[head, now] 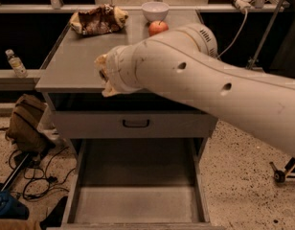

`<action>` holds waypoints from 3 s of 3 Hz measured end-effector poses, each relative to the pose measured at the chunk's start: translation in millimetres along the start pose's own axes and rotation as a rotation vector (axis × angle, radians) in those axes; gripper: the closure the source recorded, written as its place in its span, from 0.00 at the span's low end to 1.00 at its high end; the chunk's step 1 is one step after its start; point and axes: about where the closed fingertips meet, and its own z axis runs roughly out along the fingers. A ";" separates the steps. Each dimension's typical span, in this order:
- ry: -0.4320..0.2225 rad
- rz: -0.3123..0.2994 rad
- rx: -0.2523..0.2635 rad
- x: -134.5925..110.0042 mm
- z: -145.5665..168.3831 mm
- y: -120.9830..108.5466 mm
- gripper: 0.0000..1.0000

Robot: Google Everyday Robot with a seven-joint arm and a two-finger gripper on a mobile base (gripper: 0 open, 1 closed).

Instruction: Pick orange can from middle drawer and place on counter

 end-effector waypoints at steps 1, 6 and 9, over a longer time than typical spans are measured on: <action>0.042 0.009 0.035 35.5 11.3 -30.1 1.00; 0.071 0.205 0.075 121.9 23.7 -8.9 1.00; 0.002 0.250 -0.039 131.9 70.9 1.0 1.00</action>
Offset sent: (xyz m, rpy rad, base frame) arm 0.1011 -0.0721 -0.0141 0.1299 0.0041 -0.1867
